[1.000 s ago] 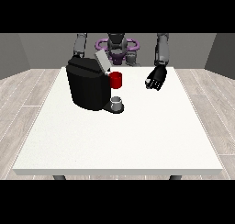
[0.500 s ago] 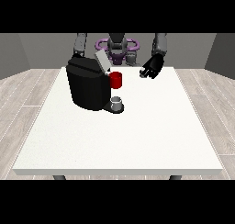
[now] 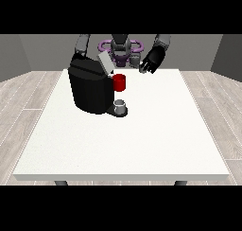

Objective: Insert the coffee pod into the coffee machine and close the lid

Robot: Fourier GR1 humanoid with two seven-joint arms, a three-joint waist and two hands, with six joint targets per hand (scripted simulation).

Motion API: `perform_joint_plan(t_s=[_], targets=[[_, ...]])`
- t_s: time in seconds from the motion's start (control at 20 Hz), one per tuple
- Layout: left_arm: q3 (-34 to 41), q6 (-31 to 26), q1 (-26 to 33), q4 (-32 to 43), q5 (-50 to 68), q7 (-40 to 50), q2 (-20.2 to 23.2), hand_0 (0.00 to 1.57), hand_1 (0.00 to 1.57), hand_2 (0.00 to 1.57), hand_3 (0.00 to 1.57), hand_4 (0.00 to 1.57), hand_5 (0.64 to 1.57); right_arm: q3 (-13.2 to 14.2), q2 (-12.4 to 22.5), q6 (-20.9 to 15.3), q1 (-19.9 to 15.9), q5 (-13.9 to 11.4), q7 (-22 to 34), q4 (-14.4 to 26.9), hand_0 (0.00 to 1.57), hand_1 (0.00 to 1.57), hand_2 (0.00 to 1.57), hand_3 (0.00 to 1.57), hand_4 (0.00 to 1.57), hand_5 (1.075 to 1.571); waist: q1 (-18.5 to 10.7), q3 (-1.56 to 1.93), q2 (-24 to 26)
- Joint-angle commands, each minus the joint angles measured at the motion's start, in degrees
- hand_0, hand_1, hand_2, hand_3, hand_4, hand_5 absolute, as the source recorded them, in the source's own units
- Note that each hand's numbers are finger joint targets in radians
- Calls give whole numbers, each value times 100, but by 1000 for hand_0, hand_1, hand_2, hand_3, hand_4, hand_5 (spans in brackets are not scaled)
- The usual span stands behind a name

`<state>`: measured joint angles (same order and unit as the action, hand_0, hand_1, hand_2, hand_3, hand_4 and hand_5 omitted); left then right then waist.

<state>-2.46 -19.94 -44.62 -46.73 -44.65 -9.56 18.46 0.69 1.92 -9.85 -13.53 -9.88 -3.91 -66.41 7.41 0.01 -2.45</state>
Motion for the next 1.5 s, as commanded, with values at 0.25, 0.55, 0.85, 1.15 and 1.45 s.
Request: perform_joint_plan(t_s=[0.25, 0.55, 0.85, 1.15, 1.45], targets=[[616, -577, -955, 83, 399, 277, 217, 985, 985, 1204, 1371, 511, 1571, 146, 158, 69, -455, 107, 475, -432, 0, 0, 0, 0, 0, 1571, 337, -1, -118], [942, -661, -1803, 265, 507, 946, 225, 1268, 1268, 1295, 1269, 488, 1571, -220, -64, -225, -385, -305, 279, -495, 0, 0, 0, 0, 0, 1571, 659, 0, -392], [915, -671, -2119, 354, 316, 740, 652, 1225, 1225, 1279, 1251, 482, 1571, 101, 158, -4, -717, 17, 437, -640, 0, 0, 0, 0, 186, 1571, 779, 0, -750], [988, -324, -2435, 384, 331, 952, 327, 1290, 1290, 1319, 1261, 478, 1571, 267, 300, 75, -1023, 102, 183, -483, 0, 0, 0, 0, 147, 1571, 875, 2, -1168], [912, -478, -2502, 624, 230, 665, 530, 1188, 1188, 1258, 1219, 461, 1571, 214, 250, -6, -1157, 40, 465, -600, 0, 0, 0, 0, 0, 1571, 905, 1, -1332]])
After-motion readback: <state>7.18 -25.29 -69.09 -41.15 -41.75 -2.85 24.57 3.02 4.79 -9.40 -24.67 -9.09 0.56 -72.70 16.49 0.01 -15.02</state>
